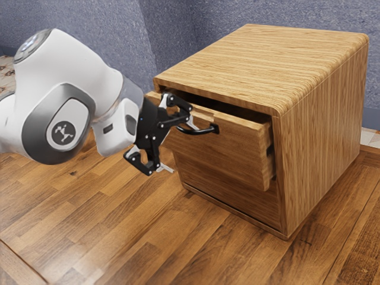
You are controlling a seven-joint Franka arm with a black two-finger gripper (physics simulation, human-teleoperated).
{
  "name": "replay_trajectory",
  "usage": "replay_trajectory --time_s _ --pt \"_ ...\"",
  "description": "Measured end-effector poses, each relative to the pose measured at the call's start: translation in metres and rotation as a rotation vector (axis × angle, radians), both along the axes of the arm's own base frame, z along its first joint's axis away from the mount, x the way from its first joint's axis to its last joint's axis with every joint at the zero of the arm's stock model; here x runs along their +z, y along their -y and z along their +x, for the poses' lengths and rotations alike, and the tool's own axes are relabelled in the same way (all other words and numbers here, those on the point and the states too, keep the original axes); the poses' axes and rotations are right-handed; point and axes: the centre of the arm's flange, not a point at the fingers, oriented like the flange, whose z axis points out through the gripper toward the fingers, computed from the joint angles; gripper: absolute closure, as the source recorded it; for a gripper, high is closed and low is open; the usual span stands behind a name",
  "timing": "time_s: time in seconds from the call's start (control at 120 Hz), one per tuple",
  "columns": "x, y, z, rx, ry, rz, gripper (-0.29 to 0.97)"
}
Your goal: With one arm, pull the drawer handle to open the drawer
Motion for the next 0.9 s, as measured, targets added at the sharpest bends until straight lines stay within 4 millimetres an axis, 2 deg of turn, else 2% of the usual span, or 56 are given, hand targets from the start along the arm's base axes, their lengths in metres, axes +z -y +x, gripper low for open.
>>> replay_trajectory --time_s 0.15,0.367,0.508,0.542,0.675,0.9 --pt "-0.009 -0.002 -0.022 -0.004 0.023 0.01 0.0" --pt "0.004 0.006 -0.058 -0.023 0.098 0.026 0.0" --pt "-0.008 0.009 -0.062 -0.028 0.091 0.033 -0.02" --pt "-0.011 0.008 -0.062 -0.027 0.09 0.032 -0.06" --pt "-0.014 0.004 -0.069 -0.019 0.093 0.039 0.01" --pt "-0.016 0.001 -0.083 -0.014 0.096 0.038 0.0"
